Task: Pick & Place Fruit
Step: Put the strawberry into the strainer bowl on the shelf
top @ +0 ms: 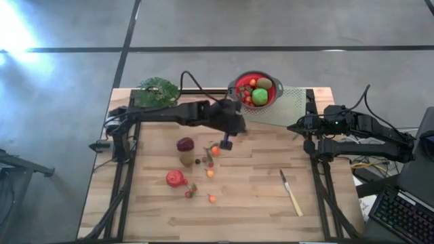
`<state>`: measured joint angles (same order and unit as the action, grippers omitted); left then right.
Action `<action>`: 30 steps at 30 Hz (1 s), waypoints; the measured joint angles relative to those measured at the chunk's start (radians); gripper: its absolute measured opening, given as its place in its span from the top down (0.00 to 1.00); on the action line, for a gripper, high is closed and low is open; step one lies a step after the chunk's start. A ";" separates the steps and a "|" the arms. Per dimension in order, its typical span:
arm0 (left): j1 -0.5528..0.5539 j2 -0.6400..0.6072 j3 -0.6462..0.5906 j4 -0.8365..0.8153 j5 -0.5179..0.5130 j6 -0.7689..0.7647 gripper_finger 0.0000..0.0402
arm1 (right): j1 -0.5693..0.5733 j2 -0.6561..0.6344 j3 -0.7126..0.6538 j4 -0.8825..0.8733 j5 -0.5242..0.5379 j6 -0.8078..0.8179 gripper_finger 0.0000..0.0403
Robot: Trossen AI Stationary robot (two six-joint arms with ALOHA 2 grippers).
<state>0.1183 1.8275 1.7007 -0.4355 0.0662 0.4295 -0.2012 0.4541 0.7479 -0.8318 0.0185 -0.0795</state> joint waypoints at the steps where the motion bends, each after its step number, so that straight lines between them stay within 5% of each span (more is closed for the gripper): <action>1: 0.008 0.000 -0.001 0.041 -0.001 0.000 0.99 | 0.000 0.000 0.000 0.000 0.000 0.000 0.97; 10: 0.092 0.000 -0.001 0.358 -0.008 -0.015 0.99 | 0.000 0.000 0.000 0.000 0.000 0.000 0.97; 30: 0.294 0.076 -0.004 0.551 -0.027 -0.062 1.00 | 0.000 0.000 0.000 0.000 0.000 0.000 0.97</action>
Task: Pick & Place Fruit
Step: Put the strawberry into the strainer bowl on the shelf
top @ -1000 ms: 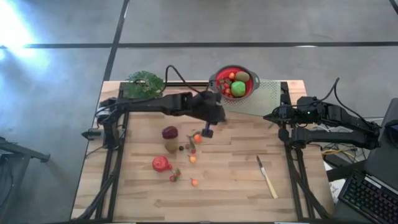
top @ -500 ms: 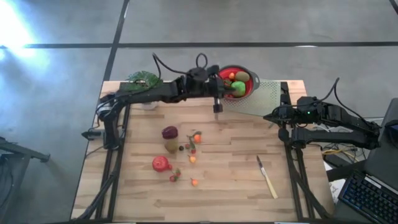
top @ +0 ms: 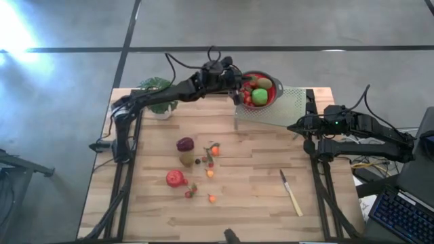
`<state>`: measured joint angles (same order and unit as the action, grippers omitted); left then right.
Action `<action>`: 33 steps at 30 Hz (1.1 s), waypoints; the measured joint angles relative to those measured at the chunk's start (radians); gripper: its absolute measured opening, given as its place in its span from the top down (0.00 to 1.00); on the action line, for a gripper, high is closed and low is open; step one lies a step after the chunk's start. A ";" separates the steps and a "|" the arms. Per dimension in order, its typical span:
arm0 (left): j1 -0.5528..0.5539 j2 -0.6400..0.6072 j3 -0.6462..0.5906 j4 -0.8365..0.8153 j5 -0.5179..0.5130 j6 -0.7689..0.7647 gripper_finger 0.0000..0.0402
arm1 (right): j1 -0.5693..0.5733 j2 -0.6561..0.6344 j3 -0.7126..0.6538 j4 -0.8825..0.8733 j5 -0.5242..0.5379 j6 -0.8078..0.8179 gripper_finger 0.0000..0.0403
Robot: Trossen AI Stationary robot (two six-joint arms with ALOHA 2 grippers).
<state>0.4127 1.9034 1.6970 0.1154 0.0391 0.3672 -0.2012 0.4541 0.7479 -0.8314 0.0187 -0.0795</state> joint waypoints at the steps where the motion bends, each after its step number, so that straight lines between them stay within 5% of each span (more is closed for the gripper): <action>1: 0.006 0.008 0.000 0.000 0.000 -0.001 1.00 | 0.000 0.000 0.000 0.000 0.000 0.000 0.97; 12: 0.040 0.049 0.000 -0.016 -0.091 -0.002 0.99 | 0.000 0.000 0.000 0.000 0.000 0.000 0.97; 33: 0.045 0.051 0.000 -0.108 -0.094 -0.012 0.94 | 0.000 0.000 0.000 0.000 0.000 0.000 0.97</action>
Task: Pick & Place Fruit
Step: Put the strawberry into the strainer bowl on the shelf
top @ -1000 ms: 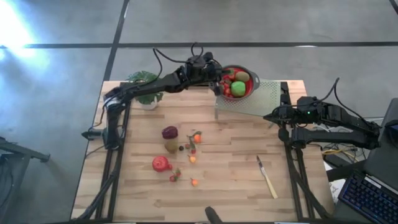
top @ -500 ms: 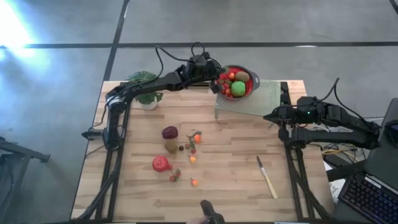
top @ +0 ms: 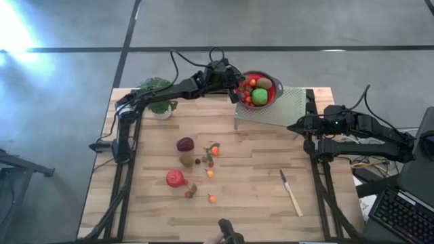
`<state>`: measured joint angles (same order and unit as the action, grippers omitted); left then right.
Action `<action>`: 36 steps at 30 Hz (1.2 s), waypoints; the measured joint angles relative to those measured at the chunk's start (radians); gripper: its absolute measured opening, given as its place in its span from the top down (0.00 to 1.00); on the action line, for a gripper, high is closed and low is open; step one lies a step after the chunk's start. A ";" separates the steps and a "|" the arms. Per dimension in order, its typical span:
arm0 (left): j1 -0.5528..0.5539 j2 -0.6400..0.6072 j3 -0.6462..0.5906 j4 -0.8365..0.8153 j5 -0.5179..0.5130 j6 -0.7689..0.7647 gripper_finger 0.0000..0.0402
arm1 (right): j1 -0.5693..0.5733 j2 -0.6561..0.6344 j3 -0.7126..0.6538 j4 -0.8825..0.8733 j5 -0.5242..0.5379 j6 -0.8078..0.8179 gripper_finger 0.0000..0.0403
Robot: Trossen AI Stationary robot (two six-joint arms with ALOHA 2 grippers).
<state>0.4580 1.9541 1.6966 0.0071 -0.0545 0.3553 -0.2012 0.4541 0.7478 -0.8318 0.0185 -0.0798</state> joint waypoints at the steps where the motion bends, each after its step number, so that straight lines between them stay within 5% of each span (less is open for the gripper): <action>1: 0.000 0.000 0.000 0.000 0.000 0.000 0.92 | 0.000 0.000 0.000 0.000 0.000 0.000 0.97; 10: -0.002 -0.006 0.000 -0.004 0.001 0.002 0.78 | 0.000 0.000 0.000 0.000 0.000 0.000 0.97; 21: -0.049 -0.098 0.000 -0.069 0.002 0.003 0.76 | 0.000 0.000 0.000 0.000 0.000 0.000 0.97; 36: -0.220 -0.261 0.000 -0.502 0.002 0.007 0.76 | 0.000 0.000 0.000 0.000 0.000 0.000 0.97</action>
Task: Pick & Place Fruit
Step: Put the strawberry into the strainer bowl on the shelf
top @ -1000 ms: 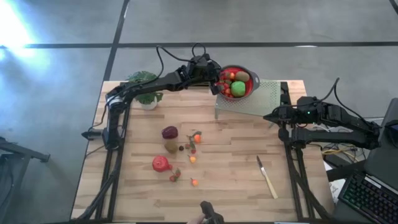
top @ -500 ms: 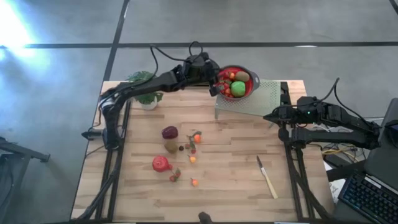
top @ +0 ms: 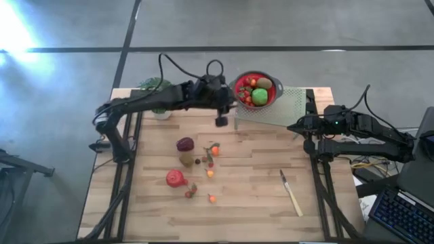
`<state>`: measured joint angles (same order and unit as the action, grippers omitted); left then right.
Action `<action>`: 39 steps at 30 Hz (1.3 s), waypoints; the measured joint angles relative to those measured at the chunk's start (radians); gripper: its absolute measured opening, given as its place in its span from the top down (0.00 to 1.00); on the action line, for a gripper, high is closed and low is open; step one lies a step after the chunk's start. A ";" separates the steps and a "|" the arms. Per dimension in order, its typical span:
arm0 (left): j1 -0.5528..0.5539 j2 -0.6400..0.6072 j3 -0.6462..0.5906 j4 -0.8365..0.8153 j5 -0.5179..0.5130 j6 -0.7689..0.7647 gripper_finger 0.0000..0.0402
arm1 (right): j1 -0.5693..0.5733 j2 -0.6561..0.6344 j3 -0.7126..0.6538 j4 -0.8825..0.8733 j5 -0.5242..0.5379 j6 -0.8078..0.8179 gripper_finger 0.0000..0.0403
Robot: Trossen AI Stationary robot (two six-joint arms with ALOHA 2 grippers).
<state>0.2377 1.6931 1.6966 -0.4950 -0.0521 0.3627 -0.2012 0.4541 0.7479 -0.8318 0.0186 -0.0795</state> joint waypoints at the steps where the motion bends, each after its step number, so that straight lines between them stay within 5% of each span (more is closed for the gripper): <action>1: -0.014 -0.011 0.000 -0.041 0.000 -0.002 0.76 | 0.000 0.000 0.000 0.000 0.000 0.000 0.97; 18: -0.342 -0.057 -0.001 -0.441 0.016 -0.159 0.76 | 0.000 0.000 0.000 0.000 0.000 0.000 0.97; 29: -0.515 -0.052 -0.077 -0.478 0.016 -0.262 0.76 | 0.000 0.000 0.000 0.000 0.000 0.000 0.97; 39: -0.548 -0.052 -0.261 -0.474 0.021 -0.336 0.76 | 0.000 0.000 0.000 0.000 0.000 0.000 0.97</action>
<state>-0.3107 1.6410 1.4359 -0.9688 -0.0308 0.0269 -0.2012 0.4541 0.7479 -0.8318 0.0186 -0.0795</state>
